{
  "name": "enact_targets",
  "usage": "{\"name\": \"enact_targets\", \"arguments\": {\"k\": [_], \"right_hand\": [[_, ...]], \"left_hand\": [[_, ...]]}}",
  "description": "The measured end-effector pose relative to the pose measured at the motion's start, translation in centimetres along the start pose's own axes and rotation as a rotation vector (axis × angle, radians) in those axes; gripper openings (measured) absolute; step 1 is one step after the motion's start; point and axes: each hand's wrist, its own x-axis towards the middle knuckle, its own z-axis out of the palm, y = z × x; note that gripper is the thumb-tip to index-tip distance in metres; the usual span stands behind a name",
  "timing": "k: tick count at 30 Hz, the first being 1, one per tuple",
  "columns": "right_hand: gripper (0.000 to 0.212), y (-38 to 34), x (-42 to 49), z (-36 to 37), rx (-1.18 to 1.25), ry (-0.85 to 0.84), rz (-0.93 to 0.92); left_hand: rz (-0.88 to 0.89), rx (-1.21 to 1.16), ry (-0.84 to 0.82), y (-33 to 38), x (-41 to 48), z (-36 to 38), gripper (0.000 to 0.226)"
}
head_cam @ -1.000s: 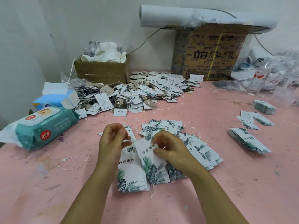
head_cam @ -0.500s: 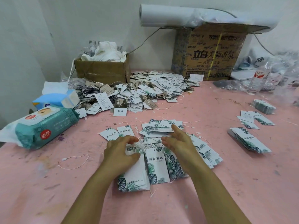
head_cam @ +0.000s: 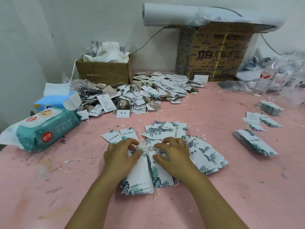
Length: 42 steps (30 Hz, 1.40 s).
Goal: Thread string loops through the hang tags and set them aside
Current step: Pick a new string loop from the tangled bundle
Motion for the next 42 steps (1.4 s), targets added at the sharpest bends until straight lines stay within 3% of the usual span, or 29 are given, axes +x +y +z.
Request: {"name": "enact_targets", "arguments": {"k": [6,14,18,24,29,38,40,42], "right_hand": [[0.019,-0.4,0.1,-0.4,0.131,0.132,-0.021],[0.009,-1.5,-0.1,-1.6,0.516,0.215,-0.131],[0.007,-1.5,-0.2,-1.7,0.597,0.233,-0.153],[0.023,-0.8,-0.3,-2.2,0.69,0.329,0.04],[0.015,-0.4,-0.5,-2.9,0.873,0.278,0.202],[0.017,-0.9,-0.3,-3.9,1.384,0.242,0.201],[0.016,-0.6,-0.4,-4.1,1.352,0.235,0.213],[0.013,-0.2,-0.4,-3.8,1.099,0.262,0.251]], "left_hand": [[0.042,0.023,0.005,0.1,-0.2,0.1,0.021],[0.264,-0.026,-0.002,1.2,-0.7,0.0,0.021],[0.274,-0.067,-0.049,1.6,-0.8,0.2,0.02],[0.19,-0.176,-0.08,1.6,-1.0,-0.3,0.017],[0.205,-0.237,-0.076,2.1,-1.1,-0.7,0.023],[0.195,-0.363,-0.138,2.3,-1.2,-0.9,0.024],[0.192,-0.357,-0.134,2.5,-1.2,-1.1,0.025],[0.194,-0.352,-0.129,2.6,-1.3,-1.2,0.024]]}}
